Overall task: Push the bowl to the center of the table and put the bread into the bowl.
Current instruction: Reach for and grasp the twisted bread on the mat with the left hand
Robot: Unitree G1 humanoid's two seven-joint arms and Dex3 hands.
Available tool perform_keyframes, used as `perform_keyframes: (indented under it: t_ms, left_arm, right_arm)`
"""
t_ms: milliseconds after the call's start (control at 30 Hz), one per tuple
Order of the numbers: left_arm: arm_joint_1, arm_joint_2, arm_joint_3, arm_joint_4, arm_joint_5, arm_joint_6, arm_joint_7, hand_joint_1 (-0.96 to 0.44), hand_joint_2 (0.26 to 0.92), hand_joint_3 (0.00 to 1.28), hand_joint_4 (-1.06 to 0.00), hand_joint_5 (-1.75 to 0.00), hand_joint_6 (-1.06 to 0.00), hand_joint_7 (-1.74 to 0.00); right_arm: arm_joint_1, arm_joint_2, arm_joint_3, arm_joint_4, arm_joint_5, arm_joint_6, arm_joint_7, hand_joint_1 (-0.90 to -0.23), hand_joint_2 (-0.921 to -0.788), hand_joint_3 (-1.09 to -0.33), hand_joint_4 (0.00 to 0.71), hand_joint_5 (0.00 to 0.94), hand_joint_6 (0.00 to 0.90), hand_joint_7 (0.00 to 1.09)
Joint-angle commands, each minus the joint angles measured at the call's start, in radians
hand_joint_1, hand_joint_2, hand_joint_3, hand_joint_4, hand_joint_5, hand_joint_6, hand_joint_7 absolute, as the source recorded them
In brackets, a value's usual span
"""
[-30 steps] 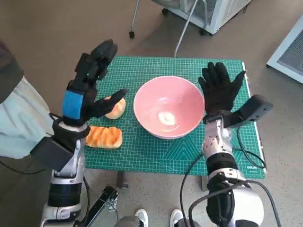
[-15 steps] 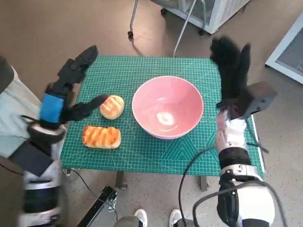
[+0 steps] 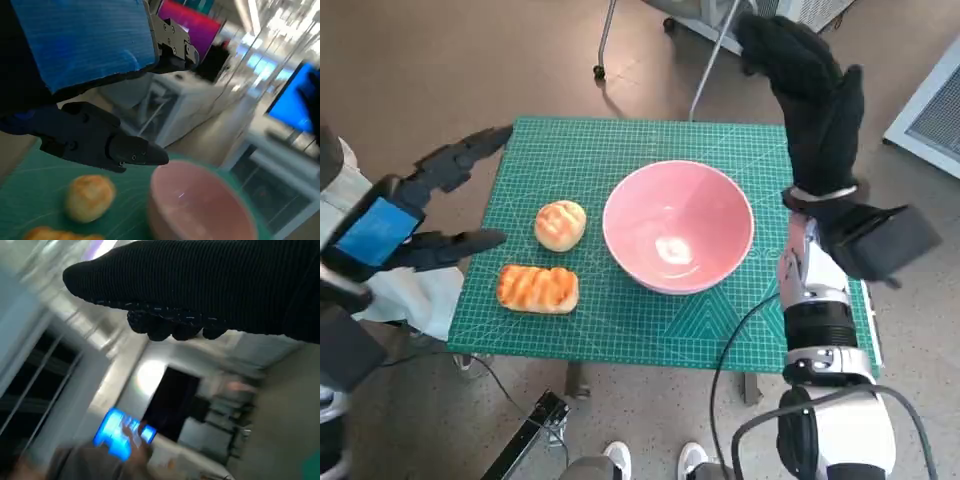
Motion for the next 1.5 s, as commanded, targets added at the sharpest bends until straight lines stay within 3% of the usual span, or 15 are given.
perform_keyframes:
  t_ms: [33,300,567,1200,1500]
  left_arm:
    - [0.02,0.065,-0.02,-0.065,0.016,0.085,-0.065,-0.33,0.838,0.0,-0.19,0.0,-0.3,-0.04]
    - [0.039,0.136,-0.085,-0.14,0.057,0.211,-0.165,-0.12,0.816,0.0,-0.17,0.0,-0.3,-0.03]
    - [0.039,0.158,-0.177,-0.146,0.133,0.246,-0.212,-0.04,0.815,0.0,-0.17,0.0,-0.31,-0.02]
    - [-0.005,0.081,-0.396,-0.008,0.321,0.229,-0.211,-0.15,0.818,0.0,-0.23,-0.02,-0.35,-0.03]
    - [-0.031,0.019,-0.459,0.122,0.397,0.162,-0.159,-0.18,0.826,0.0,-0.28,-0.03,-0.37,-0.03]
  right_arm:
    - [0.052,0.007,0.028,-0.049,0.011,0.016,0.021,-0.674,-0.921,-0.777,0.277,0.013,0.001,0.83]
    - [0.07,0.001,0.053,-0.084,0.002,0.023,0.015,-0.669,-0.921,-0.782,0.273,0.012,-0.001,0.82]
    - [0.077,-0.002,0.061,-0.095,-0.004,0.029,0.002,-0.67,-0.921,-0.791,0.266,0.008,-0.001,0.8]
    - [0.082,-0.004,0.057,-0.106,0.018,0.056,0.004,-0.663,-0.921,-0.791,0.26,0.005,-0.001,0.8]
    - [0.088,-0.003,0.058,-0.116,0.031,0.061,0.013,-0.658,-0.921,-0.788,0.26,0.005,-0.001,0.8]
